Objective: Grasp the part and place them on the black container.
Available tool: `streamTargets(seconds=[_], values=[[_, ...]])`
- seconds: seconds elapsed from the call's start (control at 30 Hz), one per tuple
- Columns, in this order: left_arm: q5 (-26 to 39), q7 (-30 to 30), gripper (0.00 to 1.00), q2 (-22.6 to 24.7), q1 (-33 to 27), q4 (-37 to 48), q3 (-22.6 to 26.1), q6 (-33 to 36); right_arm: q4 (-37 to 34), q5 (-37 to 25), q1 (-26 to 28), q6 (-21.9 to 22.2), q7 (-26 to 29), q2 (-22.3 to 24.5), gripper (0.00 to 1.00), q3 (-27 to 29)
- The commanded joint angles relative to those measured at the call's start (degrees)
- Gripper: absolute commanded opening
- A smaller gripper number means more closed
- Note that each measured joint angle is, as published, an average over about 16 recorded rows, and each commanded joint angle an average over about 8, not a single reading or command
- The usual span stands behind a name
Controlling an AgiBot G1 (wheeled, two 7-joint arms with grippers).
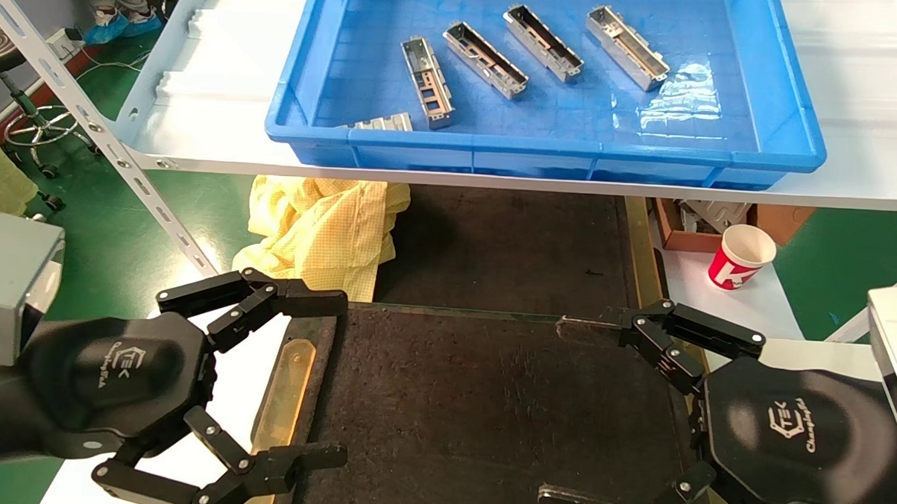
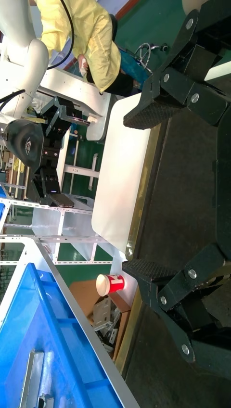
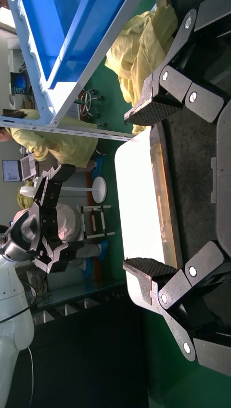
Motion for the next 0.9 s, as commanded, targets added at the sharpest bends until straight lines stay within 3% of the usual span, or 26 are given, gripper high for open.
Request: streamTargets(seconds=[0.03, 0.1, 0.13, 0.37, 0.4, 0.9], values=[[0.0, 0.0, 1.00, 0.0, 0.0, 0.0, 0.0, 0.0, 0.0, 0.0, 0.0, 0.0, 0.0, 0.0, 1.00, 0.0], [0.0, 0.0, 1.00, 0.0, 0.0, 0.0, 0.0, 0.0, 0.0, 0.0, 0.0, 0.0, 0.0, 0.0, 1.00, 0.0], [0.0, 0.0, 0.93, 0.0, 0.0, 0.0, 0.0, 0.0, 0.0, 0.0, 0.0, 0.0, 0.0, 0.0, 1.00, 0.0], [0.0, 0.0, 0.08, 0.0, 0.0, 0.0, 0.0, 0.0, 0.0, 0.0, 0.0, 0.0, 0.0, 0.0, 1.00, 0.0], [0.0, 0.0, 0.02, 0.0, 0.0, 0.0, 0.0, 0.0, 0.0, 0.0, 0.0, 0.0, 0.0, 0.0, 1.00, 0.0], [0.0, 0.0, 0.00, 0.0, 0.0, 0.0, 0.0, 0.0, 0.0, 0.0, 0.0, 0.0, 0.0, 0.0, 1.00, 0.0]])
